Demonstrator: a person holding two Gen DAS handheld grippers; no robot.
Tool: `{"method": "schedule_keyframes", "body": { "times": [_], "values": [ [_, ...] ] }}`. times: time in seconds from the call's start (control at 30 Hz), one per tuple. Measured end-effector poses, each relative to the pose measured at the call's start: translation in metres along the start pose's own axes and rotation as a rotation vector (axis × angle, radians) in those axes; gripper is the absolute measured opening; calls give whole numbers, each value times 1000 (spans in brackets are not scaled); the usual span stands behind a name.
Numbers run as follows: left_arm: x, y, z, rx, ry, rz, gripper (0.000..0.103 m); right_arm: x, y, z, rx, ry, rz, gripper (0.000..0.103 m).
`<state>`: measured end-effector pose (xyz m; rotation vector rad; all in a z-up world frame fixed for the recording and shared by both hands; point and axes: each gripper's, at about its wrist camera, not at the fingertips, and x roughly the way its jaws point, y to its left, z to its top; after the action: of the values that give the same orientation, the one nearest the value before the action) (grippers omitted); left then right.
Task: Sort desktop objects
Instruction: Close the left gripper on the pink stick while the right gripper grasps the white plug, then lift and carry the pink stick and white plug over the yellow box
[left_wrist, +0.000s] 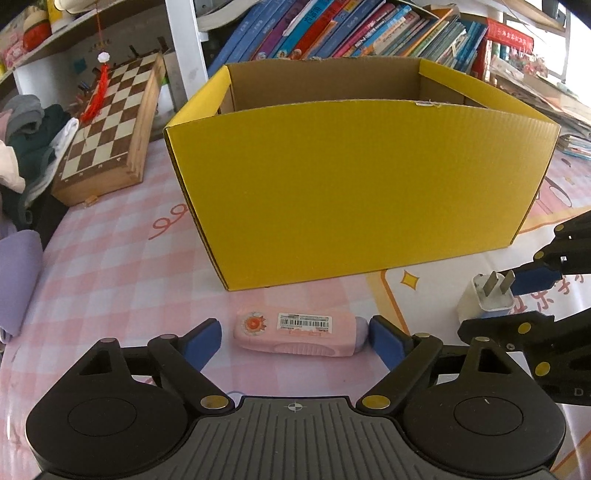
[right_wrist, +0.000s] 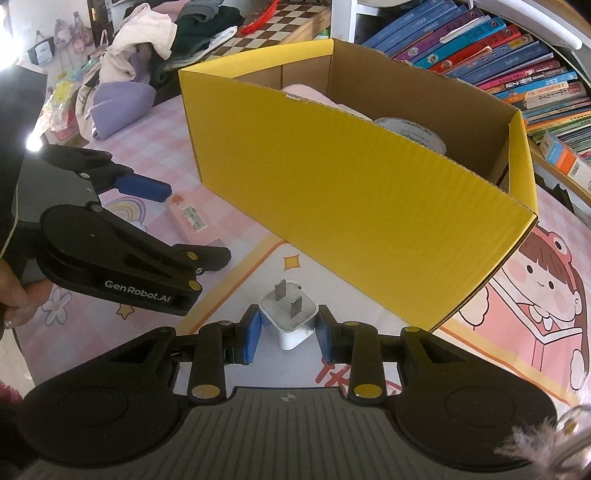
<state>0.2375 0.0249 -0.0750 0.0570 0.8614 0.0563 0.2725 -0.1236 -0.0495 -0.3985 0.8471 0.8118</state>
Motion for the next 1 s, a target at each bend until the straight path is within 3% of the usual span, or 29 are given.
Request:
{"method": "schedule_keyframes", "body": {
  "times": [0.1,0.67,1.0],
  "values": [
    [0,1,0,-7,-1,-16,80,0,0,0,2,0,-2,30],
    [-35,7,-5,-17,-48,-50,78,-8,8,2,-7,-12,2,30],
    [-75,9,6,-18,-158,-57,78,-38,10,13,-8,-104,10,30]
  ]
}}
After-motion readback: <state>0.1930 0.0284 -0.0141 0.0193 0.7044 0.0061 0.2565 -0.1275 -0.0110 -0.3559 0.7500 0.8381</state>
